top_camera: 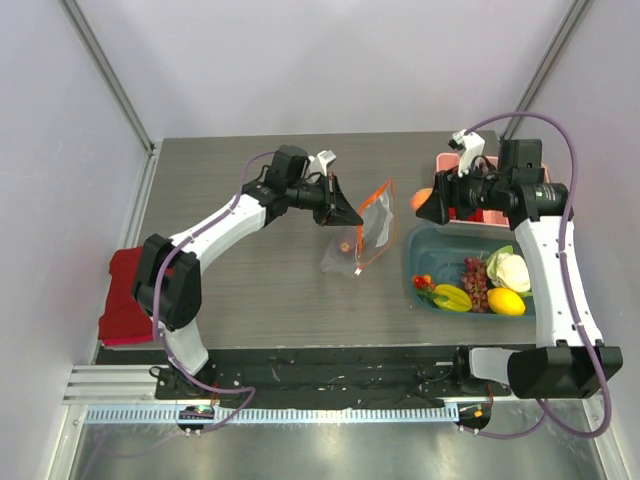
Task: Place the food in the zip-top bag and seal the zipper
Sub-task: Pick up the fake fruit from the bin, then place the fake fruit in the zipper food storage bag.
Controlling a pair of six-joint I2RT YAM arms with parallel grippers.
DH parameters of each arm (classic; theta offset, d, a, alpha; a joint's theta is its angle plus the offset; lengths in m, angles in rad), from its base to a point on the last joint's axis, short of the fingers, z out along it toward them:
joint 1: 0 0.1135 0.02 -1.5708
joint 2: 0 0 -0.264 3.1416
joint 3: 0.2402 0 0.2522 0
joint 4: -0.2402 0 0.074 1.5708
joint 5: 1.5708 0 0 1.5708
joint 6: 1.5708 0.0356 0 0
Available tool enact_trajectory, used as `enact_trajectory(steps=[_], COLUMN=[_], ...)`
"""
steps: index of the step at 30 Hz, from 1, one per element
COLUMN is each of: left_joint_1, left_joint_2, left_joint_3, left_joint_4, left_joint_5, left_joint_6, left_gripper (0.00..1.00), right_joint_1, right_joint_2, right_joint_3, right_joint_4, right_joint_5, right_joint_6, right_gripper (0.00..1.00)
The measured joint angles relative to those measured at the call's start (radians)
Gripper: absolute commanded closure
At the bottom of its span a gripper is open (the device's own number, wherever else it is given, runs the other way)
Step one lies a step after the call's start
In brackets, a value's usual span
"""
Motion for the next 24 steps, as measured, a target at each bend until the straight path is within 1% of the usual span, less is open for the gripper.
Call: enact_trajectory(steps=[3,6,9,11,13,14,16,17,20,21,24], left_joint_1=[0.000,0.000,0.000,0.000,0.000,0.000,0.000,0.000,0.005,0.006,0.011], left_joint_2=[0.007,0.016,0.017,0.017,0.017,0.017,0.017,0.017,0.017,0.017,0.017], left_joint_3=[0.014,0.032,0.039,0.042,0.043,0.043,0.043,0.043,0.043,0.043,0.043], left_joint_4=[-0.010,-0.011,-0.016,-0.018,-0.018,-0.018,-0.018,-0.018,-0.018,-0.016,-0.010], left_joint_5=[0.006,0.013,0.019,0.025,0.030,0.032,0.035,0.036,0.038,0.040,0.043], left_joint_6=[-0.002,-0.002,-0.003,-0.005,-0.006,-0.006,-0.007,-0.008,-0.014,-0.016,-0.037], left_gripper=[1.00,1.00,1.00,1.00,1.00,1.00,1.00,1.00,1.00,1.00,1.00], right_joint_1=[0.077,0.235,0.359,0.388,0.398,0.403,0.414,0.417,0.432,0.436,0.444], right_joint_2=[-0.025,-0.031,-0.019,-0.006,0.013,0.029,0.055,0.064,0.082,0.082,0.078], right_joint_3=[0.009,0.009,0.001,-0.008,-0.015,-0.020,-0.029,-0.034,-0.041,-0.041,-0.041], right_joint_4=[0.032,0.072,0.114,0.136,0.157,0.170,0.188,0.192,0.196,0.196,0.197], right_joint_5=[-0.026,-0.004,0.051,0.090,0.139,0.169,0.223,0.243,0.301,0.313,0.344], right_joint_6=[0.050,0.084,0.090,0.089,0.088,0.084,0.075,0.072,0.059,0.058,0.065], right_gripper=[0.58,0.57,0.56,0.51,0.48,0.34,0.29,0.19,0.03,0.00,0.00])
